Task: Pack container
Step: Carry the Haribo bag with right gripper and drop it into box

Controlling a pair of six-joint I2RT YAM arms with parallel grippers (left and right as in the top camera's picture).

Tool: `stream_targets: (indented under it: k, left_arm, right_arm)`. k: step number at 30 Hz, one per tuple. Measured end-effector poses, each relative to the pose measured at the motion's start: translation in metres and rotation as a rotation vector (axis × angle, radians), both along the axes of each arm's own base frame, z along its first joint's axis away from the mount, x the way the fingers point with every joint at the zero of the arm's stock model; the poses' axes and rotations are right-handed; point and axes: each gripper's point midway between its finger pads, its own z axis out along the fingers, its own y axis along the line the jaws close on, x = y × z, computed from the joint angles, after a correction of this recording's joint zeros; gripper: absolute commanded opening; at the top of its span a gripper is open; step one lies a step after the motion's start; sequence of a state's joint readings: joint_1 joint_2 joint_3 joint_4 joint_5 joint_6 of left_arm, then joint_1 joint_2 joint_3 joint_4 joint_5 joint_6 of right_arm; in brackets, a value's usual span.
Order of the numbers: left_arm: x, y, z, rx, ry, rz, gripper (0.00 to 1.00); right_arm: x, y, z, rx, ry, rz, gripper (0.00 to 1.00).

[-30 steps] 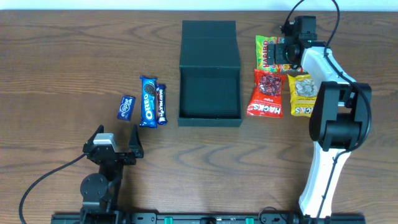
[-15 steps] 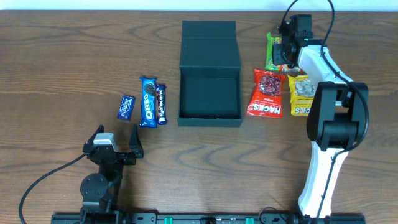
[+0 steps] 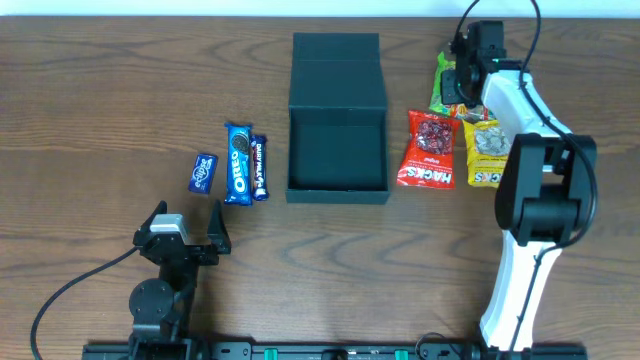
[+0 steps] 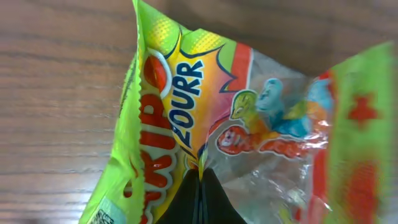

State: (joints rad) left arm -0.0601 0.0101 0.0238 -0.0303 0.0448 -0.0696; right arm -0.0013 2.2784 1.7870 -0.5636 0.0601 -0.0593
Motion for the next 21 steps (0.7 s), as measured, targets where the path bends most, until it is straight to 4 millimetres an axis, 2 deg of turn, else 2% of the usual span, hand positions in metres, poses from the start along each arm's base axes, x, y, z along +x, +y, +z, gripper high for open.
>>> stream_targets:
  k: [1,4,5,6,8,10,12,18,21]
  left_arm:
    - [0.0,0.0,0.0,0.0,0.0,0.0,0.95]
    - [0.0,0.0,0.0,0.0,0.0,0.0,0.95]
    - [0.0,0.0,0.0,0.0,0.0,0.0,0.95]
    - [0.0,0.0,0.0,0.0,0.0,0.0,0.95]
    - [0.0,0.0,0.0,0.0,0.0,0.0,0.95]
    - [0.0,0.0,0.0,0.0,0.0,0.0,0.95]
    - [0.0,0.0,0.0,0.0,0.0,0.0,0.95]
    - [0.0,0.0,0.0,0.0,0.0,0.0,0.95]
    - [0.0,0.0,0.0,0.0,0.0,0.0,0.95]
  right_arm:
    - [0.001,0.002,0.014,-0.001,-0.024,0.003,0.01]
    - [0.002,0.023,0.086,0.009,-0.15,0.061,0.01]
    - [-0.001,0.039,0.12,0.022,-0.207,0.114,0.01]
    - [-0.007,0.055,0.144,0.035,-0.246,0.169,0.01]
    - [-0.02,0.086,0.175,0.062,-0.286,0.288,0.01]
    - [-0.035,0.116,0.187,0.087,-0.288,0.408,0.01]
    - [-0.054,0.154,0.191,0.113,-0.274,0.571,0.01]
    - [-0.119,0.264,0.173,0.121,-0.235,1.108,0.01]
    - [-0.149,0.31,0.171,0.077,-0.274,1.342,0.01]
